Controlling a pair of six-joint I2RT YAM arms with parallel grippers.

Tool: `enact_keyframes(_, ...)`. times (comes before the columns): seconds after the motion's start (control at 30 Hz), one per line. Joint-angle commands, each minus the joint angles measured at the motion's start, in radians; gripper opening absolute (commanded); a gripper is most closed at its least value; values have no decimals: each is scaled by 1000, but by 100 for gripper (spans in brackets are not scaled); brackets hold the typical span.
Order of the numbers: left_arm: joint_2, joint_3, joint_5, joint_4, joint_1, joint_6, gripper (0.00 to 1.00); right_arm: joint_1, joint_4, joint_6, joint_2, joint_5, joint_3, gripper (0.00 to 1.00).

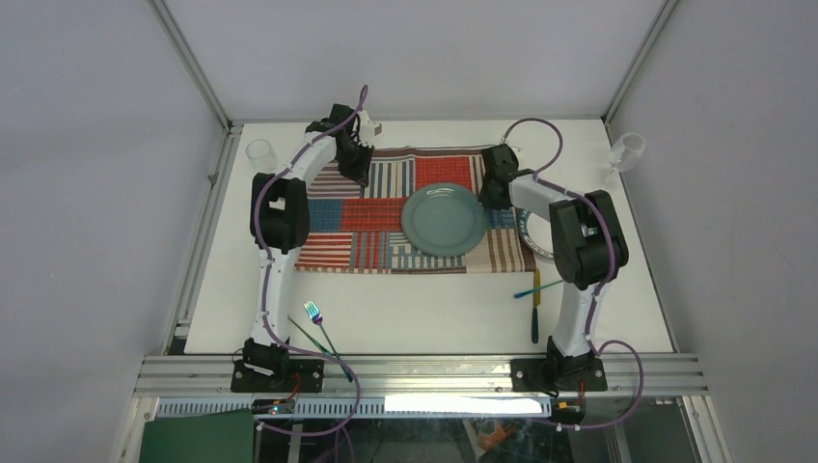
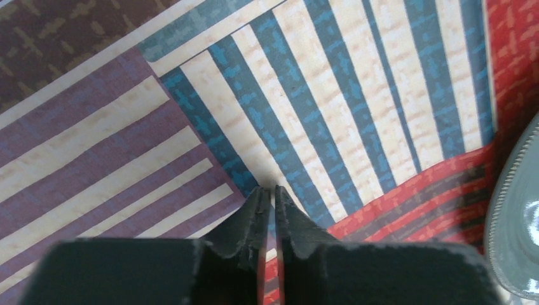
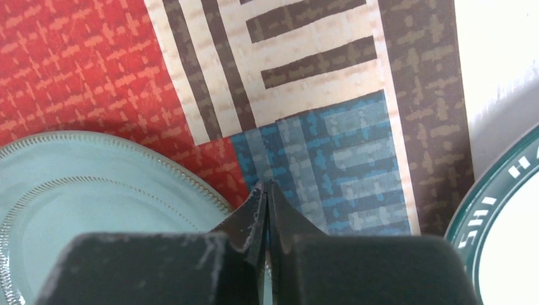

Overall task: Set the dinner table for one person
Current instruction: Adjust the napkin at the center of the board.

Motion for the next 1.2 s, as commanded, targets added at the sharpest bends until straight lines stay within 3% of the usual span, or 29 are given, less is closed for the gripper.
enact_keyframes(0.0, -97, -12, -14, 29, -7, -27, 21, 25, -67, -38, -41, 35, 94, 8)
enact_keyframes(0.27, -362, -70, -48, 86, -11, 0, 40, 27, -40, -112, -214, 94, 158, 33)
enact_keyframes(0.37, -451, -110, -39, 81, -22, 22, 46, 27, -77, -104, -296, 93, 144, 37)
enact_keyframes(0.47, -537, -196, -24, 74, -38, 48, 48, 27, -134, -81, -384, 147, 54, 40)
enact_keyframes(0.63, -642, -361, -6, 60, -56, 78, 48, 6, -168, -5, -583, 274, -237, 47)
enact_keyframes(0.8, -677, -436, 19, 59, -57, 85, 47, -119, -185, 153, -815, 243, -462, 54)
enact_keyframes(0.9, -688, -445, 55, 56, -57, 86, 48, -181, -168, 190, -909, 186, -519, 59)
enact_keyframes(1.17, -743, -483, 68, 57, -57, 90, 49, -341, -268, 229, -915, 160, -490, 60)
